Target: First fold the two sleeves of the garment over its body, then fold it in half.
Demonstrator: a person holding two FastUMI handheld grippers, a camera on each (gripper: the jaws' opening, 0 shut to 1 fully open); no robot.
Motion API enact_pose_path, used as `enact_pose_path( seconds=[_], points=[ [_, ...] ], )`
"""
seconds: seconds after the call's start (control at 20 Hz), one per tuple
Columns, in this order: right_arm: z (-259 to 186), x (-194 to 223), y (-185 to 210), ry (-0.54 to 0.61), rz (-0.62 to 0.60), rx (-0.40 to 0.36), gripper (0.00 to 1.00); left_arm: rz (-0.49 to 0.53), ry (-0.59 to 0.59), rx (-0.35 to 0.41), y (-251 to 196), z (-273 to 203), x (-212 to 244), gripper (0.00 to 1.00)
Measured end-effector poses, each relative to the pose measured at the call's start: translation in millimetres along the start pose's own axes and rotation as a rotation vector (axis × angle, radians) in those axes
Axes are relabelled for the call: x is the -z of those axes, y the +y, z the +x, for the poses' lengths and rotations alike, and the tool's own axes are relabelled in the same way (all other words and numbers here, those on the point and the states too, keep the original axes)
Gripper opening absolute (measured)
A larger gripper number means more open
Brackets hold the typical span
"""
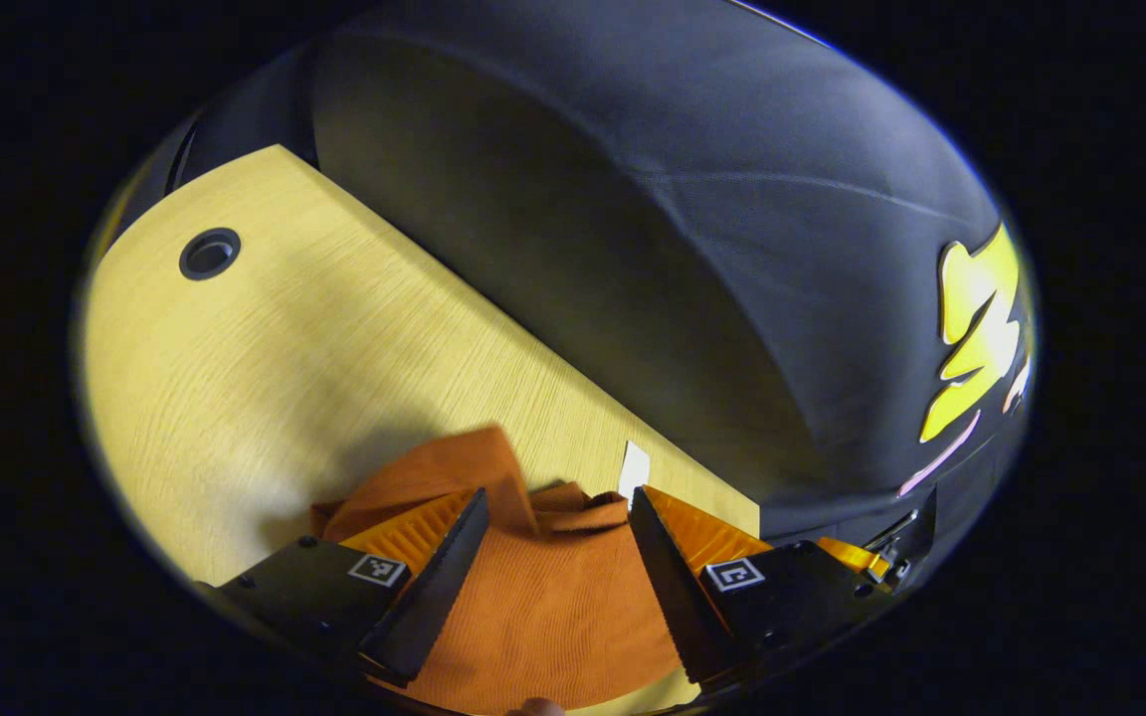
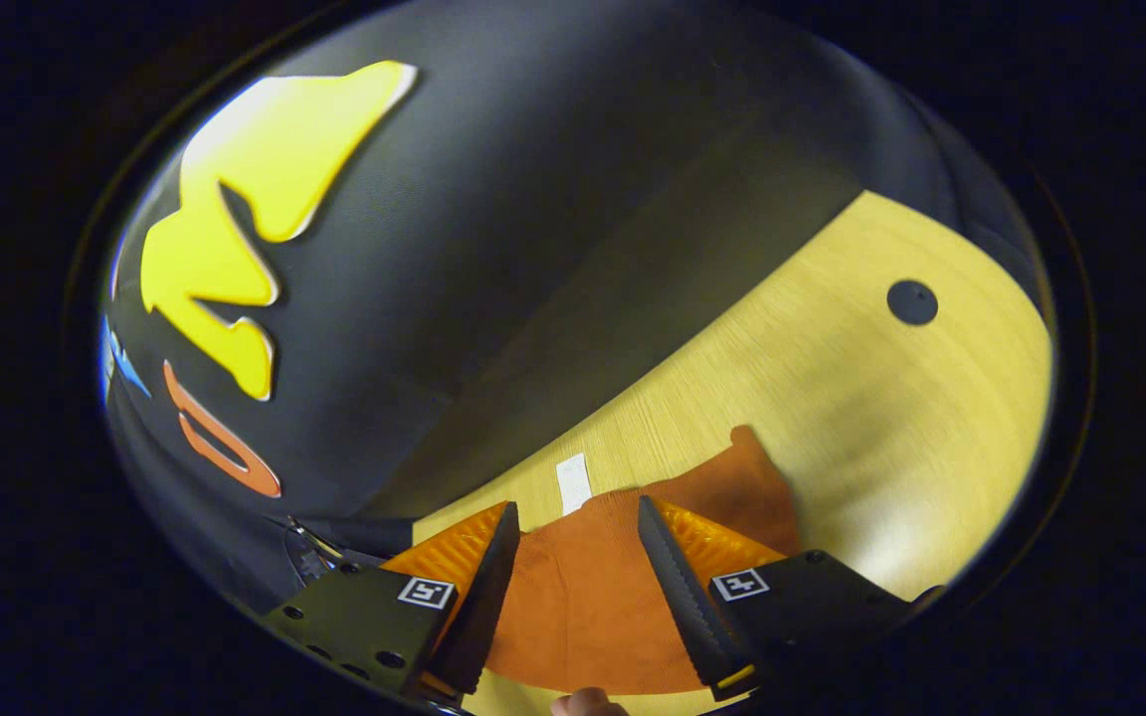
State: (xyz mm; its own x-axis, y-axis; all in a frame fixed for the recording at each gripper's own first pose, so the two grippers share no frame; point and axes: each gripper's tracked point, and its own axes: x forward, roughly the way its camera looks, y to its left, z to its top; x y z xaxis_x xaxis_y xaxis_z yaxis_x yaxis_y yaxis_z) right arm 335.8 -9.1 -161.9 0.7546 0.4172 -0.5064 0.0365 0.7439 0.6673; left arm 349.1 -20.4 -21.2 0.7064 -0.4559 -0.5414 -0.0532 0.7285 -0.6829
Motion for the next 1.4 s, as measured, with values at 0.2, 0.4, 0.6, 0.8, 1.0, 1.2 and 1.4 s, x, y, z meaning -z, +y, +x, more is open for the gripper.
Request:
enact_pose_path(
  seconds=[0.2, 0.4, 0.6, 0.8, 1.0, 1.2, 1.4],
  points=[
    [-30, 3, 19, -0.078, -0.288, 0.067, 0.95, 0.114, -0.084, -0.051, -10, -30, -21, 0.95],
    [-67, 9, 42, -0.142, -0.475, 0.115, 0.98, 0.252, -0.238, -0.121, -32, -88, -36, 0.95],
    [-115, 16, 67, -0.244, -0.626, 0.173, 0.94, 0.442, -0.390, -0.209, -56, -160, -27, 0.98],
    [-172, 34, 86, -0.375, -0.719, 0.216, 0.98, 0.569, -0.493, -0.254, -75, -228, 6, 0.99],
    [-229, 78, 86, -0.443, -0.737, 0.207, 0.98, 0.646, -0.530, -0.262, -89, -277, 59, 0.98],
    [-270, 108, 86, -0.461, -0.762, 0.158, 0.96, 0.573, -0.545, -0.274, -86, -317, 100, 1.00],
    [-302, 117, 78, -0.467, -0.705, 0.169, 0.95, 0.613, -0.551, -0.295, -81, -346, 124, 0.98]
  ],
)
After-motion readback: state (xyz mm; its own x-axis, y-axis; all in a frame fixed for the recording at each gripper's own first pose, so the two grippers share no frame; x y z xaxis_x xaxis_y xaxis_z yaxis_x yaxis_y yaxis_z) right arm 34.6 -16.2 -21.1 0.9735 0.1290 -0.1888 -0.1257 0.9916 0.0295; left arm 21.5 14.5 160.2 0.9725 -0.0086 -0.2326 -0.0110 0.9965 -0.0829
